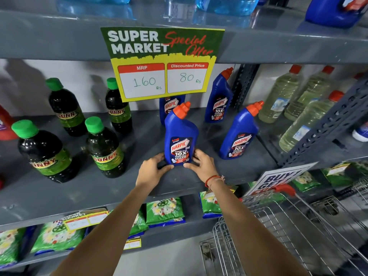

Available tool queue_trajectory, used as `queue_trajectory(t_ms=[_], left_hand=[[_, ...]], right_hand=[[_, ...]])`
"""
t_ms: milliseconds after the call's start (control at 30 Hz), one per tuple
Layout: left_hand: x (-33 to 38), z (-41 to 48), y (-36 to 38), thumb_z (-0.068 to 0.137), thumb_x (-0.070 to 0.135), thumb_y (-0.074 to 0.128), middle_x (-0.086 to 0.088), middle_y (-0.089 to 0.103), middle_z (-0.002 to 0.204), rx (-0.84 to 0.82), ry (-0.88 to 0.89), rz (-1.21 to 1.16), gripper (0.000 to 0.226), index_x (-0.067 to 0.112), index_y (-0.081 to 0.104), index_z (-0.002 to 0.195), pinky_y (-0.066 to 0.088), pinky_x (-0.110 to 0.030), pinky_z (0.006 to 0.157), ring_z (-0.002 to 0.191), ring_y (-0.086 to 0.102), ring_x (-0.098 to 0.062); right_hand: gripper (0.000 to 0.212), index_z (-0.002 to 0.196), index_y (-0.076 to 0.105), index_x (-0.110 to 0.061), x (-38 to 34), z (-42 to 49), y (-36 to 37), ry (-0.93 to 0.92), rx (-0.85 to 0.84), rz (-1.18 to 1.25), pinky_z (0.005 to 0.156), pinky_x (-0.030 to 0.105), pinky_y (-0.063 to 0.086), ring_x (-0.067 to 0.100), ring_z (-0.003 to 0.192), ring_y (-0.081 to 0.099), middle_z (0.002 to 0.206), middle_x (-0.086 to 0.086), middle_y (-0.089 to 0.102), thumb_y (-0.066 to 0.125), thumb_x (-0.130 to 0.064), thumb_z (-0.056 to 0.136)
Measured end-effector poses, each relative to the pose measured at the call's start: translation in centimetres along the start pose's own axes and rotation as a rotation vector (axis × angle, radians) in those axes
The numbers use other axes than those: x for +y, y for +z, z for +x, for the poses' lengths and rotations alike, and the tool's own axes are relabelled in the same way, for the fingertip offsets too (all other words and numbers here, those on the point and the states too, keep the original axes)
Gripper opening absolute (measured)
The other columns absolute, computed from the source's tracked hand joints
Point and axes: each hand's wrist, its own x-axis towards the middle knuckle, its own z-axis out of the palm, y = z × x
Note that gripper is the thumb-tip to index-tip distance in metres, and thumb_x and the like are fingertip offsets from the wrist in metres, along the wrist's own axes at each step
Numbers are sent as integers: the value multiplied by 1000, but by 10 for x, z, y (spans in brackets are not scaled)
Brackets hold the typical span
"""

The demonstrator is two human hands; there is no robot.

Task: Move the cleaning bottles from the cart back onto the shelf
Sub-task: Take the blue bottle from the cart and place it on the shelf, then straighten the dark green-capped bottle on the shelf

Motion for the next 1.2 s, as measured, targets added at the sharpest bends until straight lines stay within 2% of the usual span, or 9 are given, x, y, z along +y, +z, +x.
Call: queue_trajectory(t_ms=[233, 367, 467, 600, 667, 767, 933, 1067, 1200], left_hand=[[2, -5, -2, 76, 28, 71, -2, 66, 121, -15, -9, -35, 50, 16, 55, 122, 41, -24, 90, 113, 59, -20], [-1, -33, -14, 75, 20, 72, -1, 63, 125, 20, -95, -144, 51, 14, 55, 122, 36, -22, 99, 120, 53, -15], [-21, -67, -39, 77, 17, 70, 1, 72, 101, 155, -115, -220, 27, 16, 65, 104, 49, -22, 91, 101, 64, -11], [-56, -93, -83, 74, 15, 73, -4, 67, 79, 435, -221, -254, 15, 18, 61, 84, 53, -19, 76, 83, 68, -26], [-74, -89, -101, 69, 18, 77, -11, 63, 98, 440, -246, -143, 35, 16, 57, 97, 52, -41, 87, 93, 62, -30], [-87, -72, -116, 69, 17, 76, -15, 51, 131, 247, -219, -19, 71, 9, 41, 131, 42, -44, 103, 121, 49, -30], [-89, -53, -129, 71, 12, 73, -11, 62, 125, 78, -95, -9, 63, 11, 48, 128, 42, -28, 91, 116, 56, -26], [-87, -47, -129, 71, 16, 74, -10, 63, 125, 84, -40, 8, 58, 12, 53, 125, 41, -27, 90, 116, 57, -25], [-89, -41, -123, 70, 20, 75, -6, 65, 123, 73, -50, -11, 56, 16, 54, 122, 45, -33, 92, 116, 57, -24]], right_hand=[[60, 126, 45, -1, -7, -11, 5, -2, 87, 29, 96, 27, 42, 14, 110, 51, 122, 11, 56, 70, 5, 72], [49, 118, 54, 2, 3, -32, 22, -13, 437, 29, 89, 29, 46, 22, 102, 58, 112, 13, 62, 69, 7, 72], [30, 104, 61, 1, 4, -54, 53, -86, 596, -48, 77, 35, 52, 32, 90, 62, 101, 23, 64, 65, 5, 75], [33, 105, 61, -6, -13, -59, 111, -177, 321, -64, 78, 36, 55, 25, 86, 62, 102, 19, 63, 70, -3, 74], [45, 114, 57, -7, -25, -50, 138, -149, 127, -45, 84, 30, 51, 21, 94, 59, 110, 16, 62, 74, -11, 72], [65, 128, 45, -8, -36, -36, 163, -123, -20, 1, 92, 25, 43, 14, 106, 51, 125, 15, 54, 76, -15, 71], [79, 136, 34, -13, -42, -18, 173, -114, -119, 0, 99, 25, 41, 14, 121, 46, 137, 10, 47, 77, -18, 70], [68, 134, 37, -12, -43, -15, 172, -161, -118, -58, 83, -1, 42, 13, 112, 53, 129, 14, 55, 72, -15, 75], [65, 135, 35, -9, -41, -16, 168, -142, -72, -42, 90, 18, 45, 15, 108, 54, 128, 20, 55, 68, -14, 79]])
